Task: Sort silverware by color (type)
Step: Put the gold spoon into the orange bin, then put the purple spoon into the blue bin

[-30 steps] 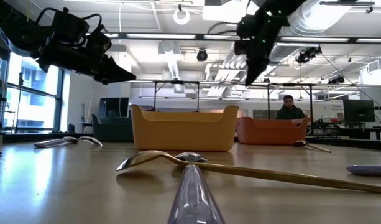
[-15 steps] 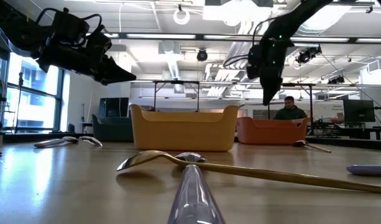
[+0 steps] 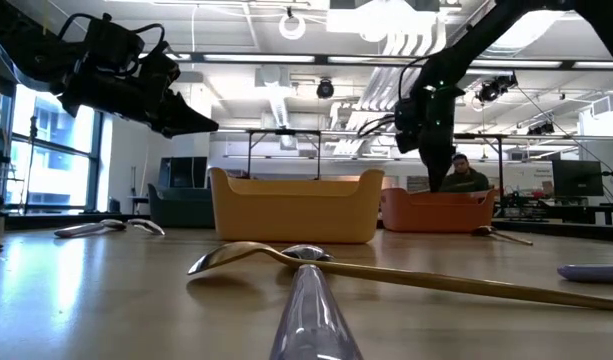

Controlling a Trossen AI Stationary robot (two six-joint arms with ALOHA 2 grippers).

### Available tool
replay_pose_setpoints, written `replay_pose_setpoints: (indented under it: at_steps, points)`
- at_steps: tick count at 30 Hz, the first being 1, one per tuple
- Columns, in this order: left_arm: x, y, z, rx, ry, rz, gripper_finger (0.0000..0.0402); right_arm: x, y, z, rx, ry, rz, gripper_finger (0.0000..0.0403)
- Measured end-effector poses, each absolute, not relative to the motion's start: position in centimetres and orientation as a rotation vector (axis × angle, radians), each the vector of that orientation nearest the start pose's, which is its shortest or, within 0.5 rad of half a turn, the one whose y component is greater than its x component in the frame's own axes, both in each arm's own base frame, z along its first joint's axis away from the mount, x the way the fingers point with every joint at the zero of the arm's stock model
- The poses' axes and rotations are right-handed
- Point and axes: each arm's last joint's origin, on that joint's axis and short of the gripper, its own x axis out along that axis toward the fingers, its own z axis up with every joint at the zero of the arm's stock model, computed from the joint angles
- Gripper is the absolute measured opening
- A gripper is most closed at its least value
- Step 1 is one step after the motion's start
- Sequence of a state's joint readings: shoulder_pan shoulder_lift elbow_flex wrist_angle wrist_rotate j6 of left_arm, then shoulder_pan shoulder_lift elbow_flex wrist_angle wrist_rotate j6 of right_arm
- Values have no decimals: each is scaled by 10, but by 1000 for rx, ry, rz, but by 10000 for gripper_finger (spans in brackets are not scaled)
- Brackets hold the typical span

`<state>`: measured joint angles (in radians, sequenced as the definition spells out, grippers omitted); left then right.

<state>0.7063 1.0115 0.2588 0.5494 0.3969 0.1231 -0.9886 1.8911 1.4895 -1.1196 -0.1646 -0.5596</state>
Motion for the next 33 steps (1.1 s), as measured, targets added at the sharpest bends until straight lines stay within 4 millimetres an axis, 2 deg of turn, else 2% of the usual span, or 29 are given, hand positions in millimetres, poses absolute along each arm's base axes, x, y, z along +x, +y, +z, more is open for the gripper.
replay_pose_setpoints:
  at_steps: [9, 20, 28, 31, 33]
  points:
    - [154, 116, 184, 15, 196, 296, 0, 207, -305, 188, 384, 1423, -199, 5]
    - [153, 116, 184, 18, 197, 296, 0, 210, -310, 165, 434, 1473, -199, 16]
    - [153, 116, 184, 14, 197, 296, 1, 208, -311, 166, 398, 1549, -274, 91]
    - [154, 116, 184, 14, 196, 296, 1, 207, -306, 175, 399, 1555, -266, 93]
    - [154, 117, 185, 12, 195, 296, 1, 208, -302, 186, 375, 1530, -277, 79]
